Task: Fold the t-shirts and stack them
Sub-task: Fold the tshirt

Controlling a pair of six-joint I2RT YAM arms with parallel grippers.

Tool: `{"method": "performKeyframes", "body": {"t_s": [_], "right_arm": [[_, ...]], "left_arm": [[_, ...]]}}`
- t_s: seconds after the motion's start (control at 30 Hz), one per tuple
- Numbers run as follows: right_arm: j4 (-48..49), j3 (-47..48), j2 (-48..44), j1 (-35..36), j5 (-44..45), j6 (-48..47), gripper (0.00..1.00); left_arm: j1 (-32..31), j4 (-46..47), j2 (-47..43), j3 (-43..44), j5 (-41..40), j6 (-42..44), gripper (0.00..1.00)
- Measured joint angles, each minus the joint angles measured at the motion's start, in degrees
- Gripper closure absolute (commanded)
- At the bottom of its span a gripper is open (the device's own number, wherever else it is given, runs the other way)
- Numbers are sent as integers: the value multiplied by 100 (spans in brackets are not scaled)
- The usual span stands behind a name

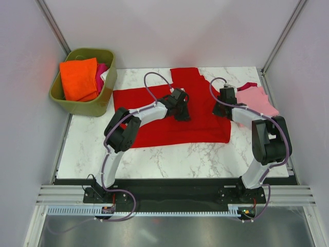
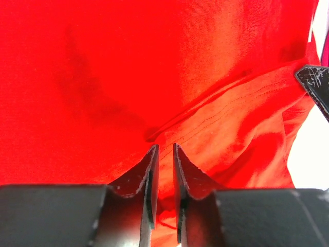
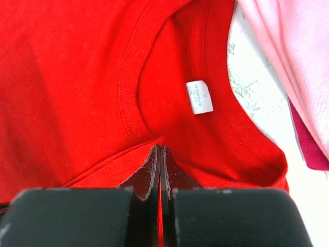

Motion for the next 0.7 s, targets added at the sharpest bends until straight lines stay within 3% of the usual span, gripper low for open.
{"method": "performKeyframes", "body": {"t_s": [0.1, 0.17, 0.23, 0.5, 0.7], "right_arm": [[0, -2, -9, 0, 0, 0, 100], [0, -9, -28, 0, -2, 0, 100], [0, -11, -50, -2, -2, 0, 100], [0, -61, -142, -37, -4, 0, 100], [2, -63, -146, -37, -11, 2, 100]], "left_arm": [[0, -9, 24, 24, 13, 4, 76], [0, -13, 28, 26, 15, 9, 64], [0, -15, 28, 26, 9, 0, 62], [-2, -37, 28, -24, -120, 0, 58], [-35, -72, 28, -37, -186, 2, 62]]}}
